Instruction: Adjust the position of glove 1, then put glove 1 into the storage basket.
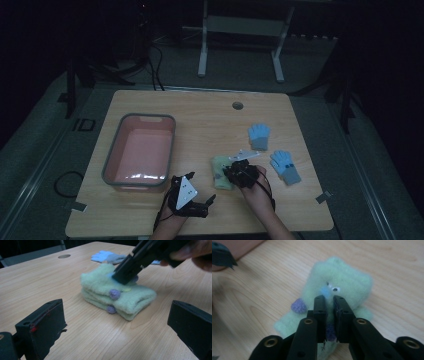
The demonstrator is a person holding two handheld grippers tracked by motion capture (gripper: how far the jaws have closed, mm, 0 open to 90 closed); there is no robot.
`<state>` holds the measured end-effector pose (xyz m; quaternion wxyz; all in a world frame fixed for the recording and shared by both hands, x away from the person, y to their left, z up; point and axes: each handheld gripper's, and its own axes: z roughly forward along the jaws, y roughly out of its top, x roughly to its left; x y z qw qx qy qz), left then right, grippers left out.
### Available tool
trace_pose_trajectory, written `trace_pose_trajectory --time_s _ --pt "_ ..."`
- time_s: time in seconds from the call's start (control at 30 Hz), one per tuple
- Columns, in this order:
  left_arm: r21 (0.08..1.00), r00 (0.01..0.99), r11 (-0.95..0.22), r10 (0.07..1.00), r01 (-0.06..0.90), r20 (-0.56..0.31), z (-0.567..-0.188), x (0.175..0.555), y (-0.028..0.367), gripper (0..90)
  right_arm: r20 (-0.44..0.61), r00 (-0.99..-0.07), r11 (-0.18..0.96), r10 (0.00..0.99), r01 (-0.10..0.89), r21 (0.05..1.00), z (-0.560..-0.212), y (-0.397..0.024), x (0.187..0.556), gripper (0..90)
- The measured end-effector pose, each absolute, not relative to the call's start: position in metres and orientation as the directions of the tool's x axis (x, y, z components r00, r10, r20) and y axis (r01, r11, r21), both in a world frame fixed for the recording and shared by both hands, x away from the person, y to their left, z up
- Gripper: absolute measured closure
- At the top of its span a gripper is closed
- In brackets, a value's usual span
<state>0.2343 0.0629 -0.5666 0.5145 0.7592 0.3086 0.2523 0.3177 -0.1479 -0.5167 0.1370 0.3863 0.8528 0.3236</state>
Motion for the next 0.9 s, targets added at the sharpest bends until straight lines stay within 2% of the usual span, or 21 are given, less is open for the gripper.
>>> trace_pose_trajectory --time_s 0.2,0.3,0.43,0.47,0.5,0.53,0.6,0.67,0.9 --pt "0.934 0.685 -0.297 0.723 0.198 0.084 -0.567 0.234 0.061 1.5 0.033 -0.687 0.476 0.726 0.536 0.697 -0.5 -0.162 0.316 64.6" --pt "0.931 0.68 -0.306 0.727 0.199 0.094 -0.567 0.233 0.06 1.5 0.048 -0.695 0.462 0.717 0.526 0.714 -0.496 -0.168 0.317 52.1" --pt "0.935 0.704 -0.269 0.71 0.231 0.03 -0.566 0.238 0.063 1.5 0.055 -0.706 0.47 0.706 0.526 0.709 -0.497 -0.175 0.321 38.1" --pt "0.935 0.704 -0.269 0.71 0.231 0.03 -0.566 0.238 0.063 1.5 0.055 -0.706 0.47 0.706 0.526 0.709 -0.497 -0.175 0.321 38.1" --pt "0.937 0.706 -0.262 0.708 0.231 0.024 -0.566 0.238 0.064 1.5 0.082 -0.727 0.48 0.681 0.529 0.7 -0.498 -0.178 0.322 28.6" --pt "0.935 0.705 -0.273 0.708 0.226 0.036 -0.566 0.239 0.064 1.5 0.088 -0.729 0.476 0.679 0.528 0.703 -0.498 -0.179 0.322 27.8" --pt "0.918 0.693 -0.337 0.714 0.212 0.102 -0.566 0.24 0.062 1.5 0.091 -0.751 0.491 0.654 0.512 0.705 -0.499 -0.18 0.322 18.2" --pt "0.9 0.691 -0.377 0.711 0.219 0.13 -0.562 0.241 0.061 1.5 0.078 -0.765 0.514 0.639 0.5 0.697 -0.5 -0.182 0.323 17.3" --pt "0.899 0.719 -0.317 0.695 0.302 0.003 -0.549 0.244 0.067 4.4 0.062 -0.779 0.491 0.624 0.453 0.744 -0.502 -0.202 0.328 18.0"
